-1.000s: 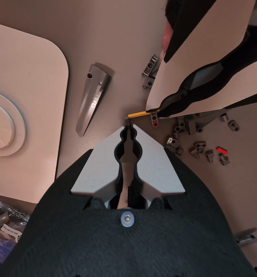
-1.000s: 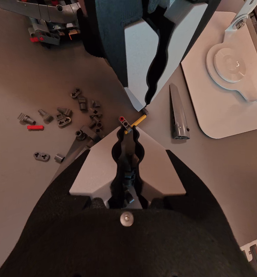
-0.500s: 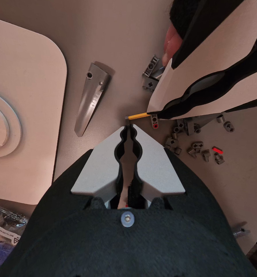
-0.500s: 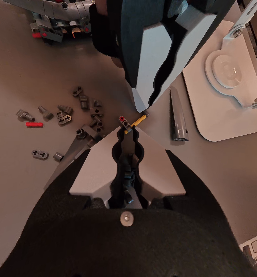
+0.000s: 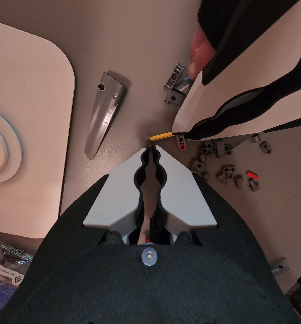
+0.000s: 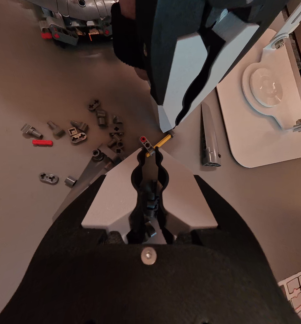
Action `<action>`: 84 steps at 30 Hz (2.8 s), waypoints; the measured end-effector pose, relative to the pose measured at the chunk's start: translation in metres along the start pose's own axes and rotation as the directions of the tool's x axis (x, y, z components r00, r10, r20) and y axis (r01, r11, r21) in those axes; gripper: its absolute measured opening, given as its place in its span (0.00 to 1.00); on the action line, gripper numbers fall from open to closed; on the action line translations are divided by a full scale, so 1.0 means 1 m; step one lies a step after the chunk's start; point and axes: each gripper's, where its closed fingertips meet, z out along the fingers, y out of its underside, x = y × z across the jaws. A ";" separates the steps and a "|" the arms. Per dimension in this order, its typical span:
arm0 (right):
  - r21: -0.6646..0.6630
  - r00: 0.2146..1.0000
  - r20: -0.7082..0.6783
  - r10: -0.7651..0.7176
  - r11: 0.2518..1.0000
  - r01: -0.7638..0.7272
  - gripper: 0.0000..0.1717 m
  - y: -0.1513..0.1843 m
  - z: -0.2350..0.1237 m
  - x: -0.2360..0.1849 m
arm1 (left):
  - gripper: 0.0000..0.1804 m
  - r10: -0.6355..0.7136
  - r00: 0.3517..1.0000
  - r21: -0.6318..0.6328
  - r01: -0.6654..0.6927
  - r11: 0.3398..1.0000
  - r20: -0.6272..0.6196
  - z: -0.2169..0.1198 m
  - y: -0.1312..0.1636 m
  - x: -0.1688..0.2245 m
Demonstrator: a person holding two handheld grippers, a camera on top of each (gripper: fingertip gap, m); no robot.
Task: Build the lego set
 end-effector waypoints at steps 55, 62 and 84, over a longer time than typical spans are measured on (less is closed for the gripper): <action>0.013 0.969 -0.039 0.243 0.970 -0.242 0.01 -0.005 0.012 0.015 | 0.01 -0.028 0.999 0.068 0.026 0.997 0.033 -0.001 0.003 0.004; 0.014 0.969 -0.062 0.238 0.971 -0.238 0.01 -0.005 0.006 0.020 | 0.01 -0.050 0.997 0.110 0.044 0.993 0.059 -0.003 0.004 0.004; -0.010 0.955 -0.148 0.257 0.965 -0.261 0.00 -0.003 0.013 0.025 | 0.01 -0.121 0.985 0.186 0.098 0.978 0.119 -0.005 -0.005 0.004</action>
